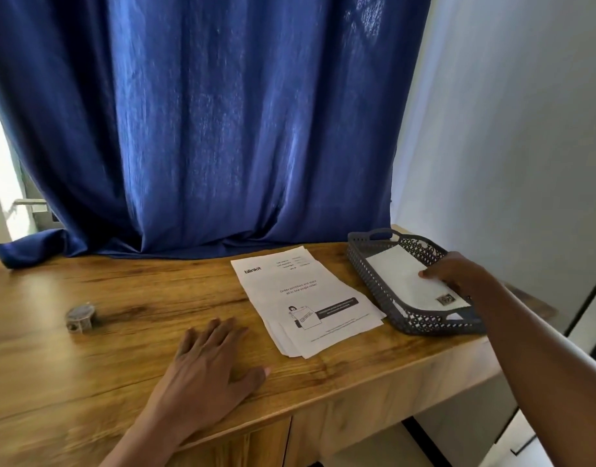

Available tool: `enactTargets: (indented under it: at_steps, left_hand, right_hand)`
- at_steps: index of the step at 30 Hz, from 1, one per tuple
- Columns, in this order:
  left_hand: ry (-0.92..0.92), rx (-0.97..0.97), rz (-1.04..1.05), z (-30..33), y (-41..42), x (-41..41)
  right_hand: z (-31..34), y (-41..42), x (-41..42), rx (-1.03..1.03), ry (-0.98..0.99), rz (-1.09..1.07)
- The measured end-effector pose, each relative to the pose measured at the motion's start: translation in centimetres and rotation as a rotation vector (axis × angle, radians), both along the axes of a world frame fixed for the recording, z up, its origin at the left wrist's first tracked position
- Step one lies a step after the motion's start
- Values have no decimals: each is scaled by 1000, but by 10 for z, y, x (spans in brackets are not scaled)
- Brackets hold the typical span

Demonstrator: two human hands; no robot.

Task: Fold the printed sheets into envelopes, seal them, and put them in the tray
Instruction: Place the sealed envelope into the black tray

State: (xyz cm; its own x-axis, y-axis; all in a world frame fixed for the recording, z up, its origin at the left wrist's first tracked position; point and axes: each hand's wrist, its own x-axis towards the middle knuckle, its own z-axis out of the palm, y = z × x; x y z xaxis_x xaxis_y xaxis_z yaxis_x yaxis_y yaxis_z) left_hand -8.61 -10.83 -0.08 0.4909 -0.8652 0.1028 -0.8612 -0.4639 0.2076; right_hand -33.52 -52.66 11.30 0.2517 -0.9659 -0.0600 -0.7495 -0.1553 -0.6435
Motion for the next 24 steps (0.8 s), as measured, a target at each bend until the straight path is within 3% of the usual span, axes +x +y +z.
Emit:
enactTargets:
  at_steps: [3, 6, 9, 12, 16, 24]
  left_hand:
    - [2, -13, 11, 0, 0, -1]
    - [0, -15, 9, 1, 0, -1]
    - [-2, -24, 7, 2, 0, -3]
    - [4, -26, 4, 4, 1, -5]
    - [24, -38, -8, 2, 0, -2]
    - [60, -163, -36, -2, 5, 6]
  right_hand:
    - [15, 12, 15, -329, 145, 6]
    - [28, 48, 41, -579, 42, 243]
    - [27, 112, 62, -495, -36, 665]
    - [-1, 164, 73, -289, 87, 946]
    - [-52, 188, 80, -225, 114, 909]
    - [-93, 209, 80, -367, 87, 854]
